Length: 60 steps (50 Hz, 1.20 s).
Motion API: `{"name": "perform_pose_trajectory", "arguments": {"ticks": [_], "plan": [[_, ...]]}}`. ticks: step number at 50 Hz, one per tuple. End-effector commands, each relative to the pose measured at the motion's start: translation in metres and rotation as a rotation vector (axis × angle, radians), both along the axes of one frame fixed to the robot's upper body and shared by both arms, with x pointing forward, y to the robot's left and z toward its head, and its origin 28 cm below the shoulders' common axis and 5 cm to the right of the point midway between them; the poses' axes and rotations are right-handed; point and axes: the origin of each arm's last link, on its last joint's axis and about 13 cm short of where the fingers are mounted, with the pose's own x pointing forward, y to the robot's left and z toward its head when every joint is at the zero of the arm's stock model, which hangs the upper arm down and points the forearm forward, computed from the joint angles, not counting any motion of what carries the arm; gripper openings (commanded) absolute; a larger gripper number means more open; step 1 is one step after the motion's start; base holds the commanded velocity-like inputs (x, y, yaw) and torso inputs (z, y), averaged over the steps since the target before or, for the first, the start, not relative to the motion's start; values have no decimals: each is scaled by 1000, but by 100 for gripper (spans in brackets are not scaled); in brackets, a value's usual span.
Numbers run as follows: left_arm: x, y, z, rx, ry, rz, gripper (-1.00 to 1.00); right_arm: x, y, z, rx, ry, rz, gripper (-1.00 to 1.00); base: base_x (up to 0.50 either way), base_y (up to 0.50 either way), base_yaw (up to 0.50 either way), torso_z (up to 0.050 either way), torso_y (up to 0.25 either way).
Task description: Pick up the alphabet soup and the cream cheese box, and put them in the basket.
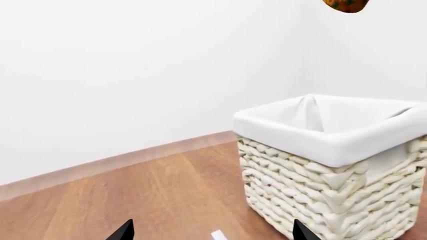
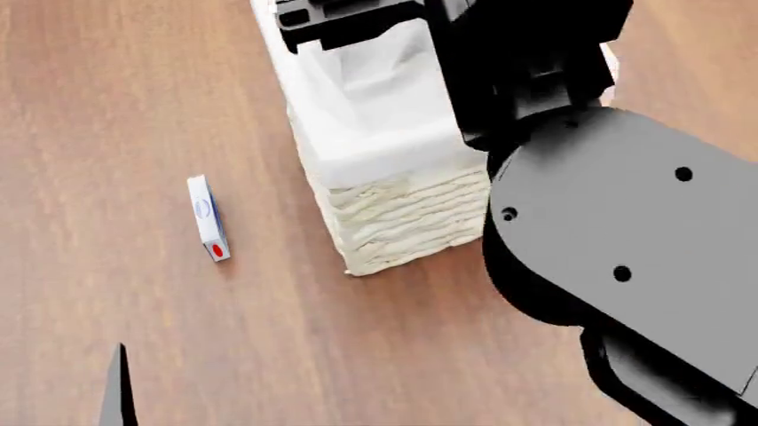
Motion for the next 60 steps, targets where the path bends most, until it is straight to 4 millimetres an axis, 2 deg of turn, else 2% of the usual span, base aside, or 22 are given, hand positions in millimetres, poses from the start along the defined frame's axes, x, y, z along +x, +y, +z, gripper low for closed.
{"name": "perform_pose_trajectory", "arguments": {"ticks": [1,2,7,18,30,40,45,49,56,60], "plan": [[-4,-1,1,3,-5,-9,100,70,-7,52,4,235,44,-100,0,0,0,0,0],[-4,0,0,5,-5,-8,100,74,-9,60,1,263,41,-100,0,0,0,0,0],[-4,0,-2,2,-2,-5,100,78,-14,65,14,293,21,-100,0,0,0,0,0],[-4,1,-3,1,-1,-5,100,90,-18,50,12,352,2,-100,0,0,0,0,1],[-5,-1,-1,3,-5,-6,100,98,-14,33,-32,399,-3,-100,0,0,0,0,0],[-5,0,-1,2,-4,-3,100,101,-12,31,-44,409,-5,-100,0,0,0,0,1],[-5,1,-1,2,-4,0,100,105,-12,27,-48,414,-10,-100,0,0,0,0,0],[-6,1,0,3,-5,2,100,106,-12,14,-53,424,-15,-100,0,0,0,0,0],[-7,0,0,2,-4,1,100,107,-11,16,-59,428,-12,-100,0,0,0,0,1],[-7,0,0,2,-4,3,100,107,-11,11,-64,434,-14,-100,0,0,0,0,0]]}}
